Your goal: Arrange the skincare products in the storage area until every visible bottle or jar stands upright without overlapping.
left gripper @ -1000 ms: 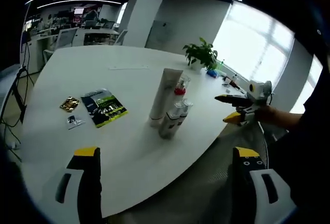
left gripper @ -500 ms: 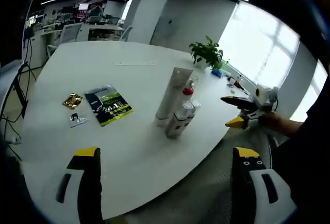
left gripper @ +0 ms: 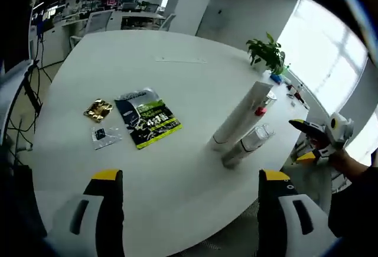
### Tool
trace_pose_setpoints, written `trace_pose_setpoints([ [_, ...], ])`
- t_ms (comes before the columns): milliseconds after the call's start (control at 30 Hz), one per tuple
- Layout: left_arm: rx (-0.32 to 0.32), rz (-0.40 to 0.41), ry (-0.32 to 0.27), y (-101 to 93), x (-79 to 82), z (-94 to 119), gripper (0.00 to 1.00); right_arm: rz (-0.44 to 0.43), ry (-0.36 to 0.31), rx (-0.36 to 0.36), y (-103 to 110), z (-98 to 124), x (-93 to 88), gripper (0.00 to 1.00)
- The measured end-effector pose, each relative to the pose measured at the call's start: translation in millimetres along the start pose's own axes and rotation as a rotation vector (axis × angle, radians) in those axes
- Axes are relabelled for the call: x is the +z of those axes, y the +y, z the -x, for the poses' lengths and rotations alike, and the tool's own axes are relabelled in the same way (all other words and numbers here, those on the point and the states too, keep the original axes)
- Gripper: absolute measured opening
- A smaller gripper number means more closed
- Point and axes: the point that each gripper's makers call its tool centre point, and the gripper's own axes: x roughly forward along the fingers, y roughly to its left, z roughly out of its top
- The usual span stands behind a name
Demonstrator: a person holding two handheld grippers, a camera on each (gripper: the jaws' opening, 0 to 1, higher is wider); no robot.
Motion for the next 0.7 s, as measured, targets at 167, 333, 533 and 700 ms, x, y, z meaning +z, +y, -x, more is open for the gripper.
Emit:
trace_pose_setpoints([
  [167,0.023,0.013,0.012,2.2,14.4,-18,0.87,-0.006,0.014,-0.004,-1,-1,-2.9,0.95],
  [333,0.073,0.021,0.046,17.7,30.4,-47,0.88,-0.01,0.018,-0.01,-3,-2,-3.5,0.94],
  [533,0.103,-0.009,0.069,27.2,46.0,-75,0.86,-0.015,0.03,-0.01,-3,-3,-5.5,0.94],
  [700,0.157,0.043,0.068,42.6,58.5,-93,0.83,-0.033,0.011,-0.004,-4,-2,-2.4,0.94],
])
